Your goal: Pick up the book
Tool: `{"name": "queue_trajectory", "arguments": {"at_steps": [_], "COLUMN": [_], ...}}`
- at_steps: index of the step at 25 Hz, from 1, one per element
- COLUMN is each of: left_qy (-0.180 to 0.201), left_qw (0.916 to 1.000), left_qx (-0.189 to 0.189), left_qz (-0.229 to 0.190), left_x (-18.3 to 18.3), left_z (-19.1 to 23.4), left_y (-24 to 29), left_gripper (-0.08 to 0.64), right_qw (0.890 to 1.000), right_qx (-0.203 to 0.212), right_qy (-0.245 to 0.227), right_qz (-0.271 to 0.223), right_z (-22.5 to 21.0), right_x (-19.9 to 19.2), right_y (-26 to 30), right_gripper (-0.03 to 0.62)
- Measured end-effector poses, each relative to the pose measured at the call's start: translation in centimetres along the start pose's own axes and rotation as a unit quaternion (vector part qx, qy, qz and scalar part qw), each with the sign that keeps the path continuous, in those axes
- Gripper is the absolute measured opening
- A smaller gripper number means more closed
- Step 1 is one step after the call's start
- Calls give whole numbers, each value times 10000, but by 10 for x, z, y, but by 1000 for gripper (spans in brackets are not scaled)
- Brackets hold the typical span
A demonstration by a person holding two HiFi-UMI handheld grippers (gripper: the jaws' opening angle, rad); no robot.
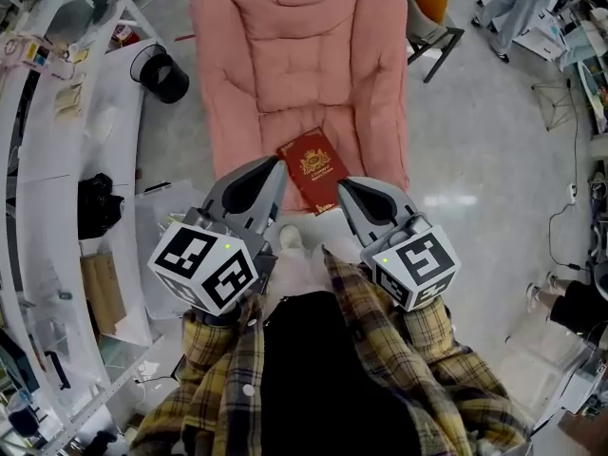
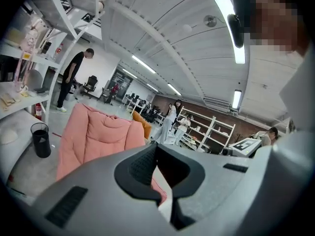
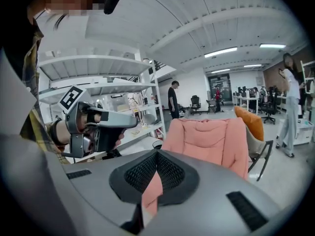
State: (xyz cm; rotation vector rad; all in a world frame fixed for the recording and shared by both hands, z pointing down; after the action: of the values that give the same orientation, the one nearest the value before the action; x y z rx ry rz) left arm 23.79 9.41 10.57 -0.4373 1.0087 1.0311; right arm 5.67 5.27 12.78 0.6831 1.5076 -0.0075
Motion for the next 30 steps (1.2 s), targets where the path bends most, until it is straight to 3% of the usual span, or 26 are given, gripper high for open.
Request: {"name": "queue_trajectory", "arguments": {"at_steps": [8, 20, 26, 30], "left_qy": [-282, -659, -769, -842], "left_qw": [9986, 9938, 9910, 9886], "left_qx": [-250, -76, 5, 37], "left_qz": [373, 890, 1095, 1245], "left_x": [-11, -64, -87, -106], "left_z": [15, 44, 65, 78], "left_y": [35, 63, 76, 83], "left_gripper": [3, 3, 3, 3], "right_qw": [9982, 9874, 9766, 9679], "right_qx": [-319, -512, -525, -310], "right_qy": [436, 1252, 1728, 2035], "right_qz": [251, 818, 1167, 1441], "right_z": [-29, -69, -84, -88], "right_x": [-14, -76, -117, -147], "right_y": [1, 24, 44, 59], "right_gripper": [17, 18, 22, 114]}}
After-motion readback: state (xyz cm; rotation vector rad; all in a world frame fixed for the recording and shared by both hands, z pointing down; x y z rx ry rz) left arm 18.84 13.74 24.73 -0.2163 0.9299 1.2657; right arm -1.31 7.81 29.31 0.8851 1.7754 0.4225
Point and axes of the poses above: the fingertips, and each gripper's own axes: y forward along the fingers, z to its left, x out of its top, the point moved 8 cm from there along -y, backward along the fingers, and after that the axes turned 12 degrees about -x, right-handed, at the moved point
